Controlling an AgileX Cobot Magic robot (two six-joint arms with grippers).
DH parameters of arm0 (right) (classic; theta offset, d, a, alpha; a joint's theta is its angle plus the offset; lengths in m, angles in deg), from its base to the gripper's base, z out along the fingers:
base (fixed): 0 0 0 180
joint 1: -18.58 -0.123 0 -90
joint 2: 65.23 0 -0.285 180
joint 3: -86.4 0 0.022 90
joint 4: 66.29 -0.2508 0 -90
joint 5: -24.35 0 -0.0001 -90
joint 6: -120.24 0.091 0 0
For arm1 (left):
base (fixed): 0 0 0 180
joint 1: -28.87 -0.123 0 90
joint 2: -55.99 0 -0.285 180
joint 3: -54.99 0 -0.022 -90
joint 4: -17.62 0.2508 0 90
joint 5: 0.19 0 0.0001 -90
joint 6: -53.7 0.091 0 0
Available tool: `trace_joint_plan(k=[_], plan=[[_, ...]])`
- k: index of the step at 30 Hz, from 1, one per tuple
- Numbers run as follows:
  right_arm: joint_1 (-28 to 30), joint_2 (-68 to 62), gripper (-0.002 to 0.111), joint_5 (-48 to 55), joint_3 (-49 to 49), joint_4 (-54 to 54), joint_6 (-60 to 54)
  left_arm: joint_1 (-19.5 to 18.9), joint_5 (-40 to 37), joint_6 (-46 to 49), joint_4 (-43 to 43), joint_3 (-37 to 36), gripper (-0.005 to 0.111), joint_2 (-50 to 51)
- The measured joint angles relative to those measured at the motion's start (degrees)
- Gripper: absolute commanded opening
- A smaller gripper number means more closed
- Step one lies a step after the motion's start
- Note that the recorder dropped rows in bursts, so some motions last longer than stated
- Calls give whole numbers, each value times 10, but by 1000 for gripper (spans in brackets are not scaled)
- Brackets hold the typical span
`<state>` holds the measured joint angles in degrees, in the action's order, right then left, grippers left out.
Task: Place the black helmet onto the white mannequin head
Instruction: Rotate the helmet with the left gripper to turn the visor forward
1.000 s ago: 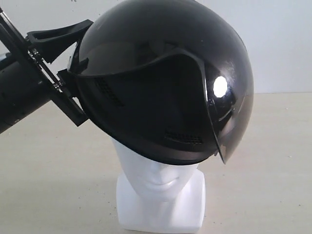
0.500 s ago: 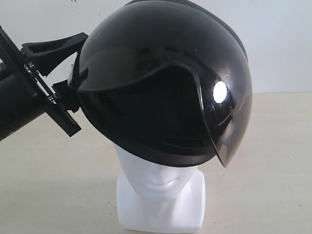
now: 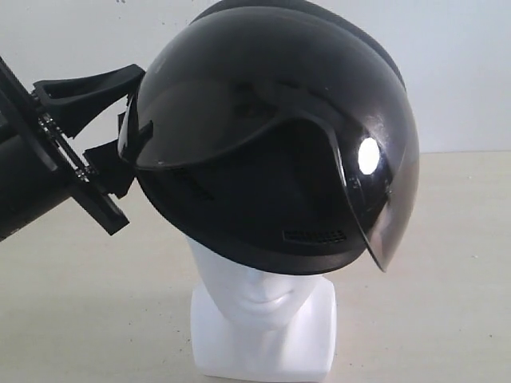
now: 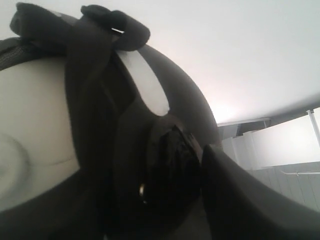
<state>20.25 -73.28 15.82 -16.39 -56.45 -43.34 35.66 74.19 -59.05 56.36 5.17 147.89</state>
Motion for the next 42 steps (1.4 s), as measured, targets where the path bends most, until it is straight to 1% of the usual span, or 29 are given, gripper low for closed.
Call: trace_joint_plan(k=[7,12,15,22,27,34,40,42], plan=[[0,0,0,1,0,0,43,0,0,5,0,-4,4,-2],[0,0,0,1,0,-2,53,-1,0,10,0,-5,4,-2],[0,0,0,1,0,-2,53,-9,1,10,11,-5,4,-3],[0,0,0,1,0,-2,55,-43,1,11,64,-12,4,-7],[0,0,0,1,0,-2,55,-57,1,10,87,-12,4,-6],[0,0,0,1,0,-2,55,-75,1,40,93,-21,4,42],[0,0,0,2,0,-2,55,-82,-45,64,94,-29,4,52],[0,0,0,2,0,-2,55,-82,-49,68,98,-29,4,52]])
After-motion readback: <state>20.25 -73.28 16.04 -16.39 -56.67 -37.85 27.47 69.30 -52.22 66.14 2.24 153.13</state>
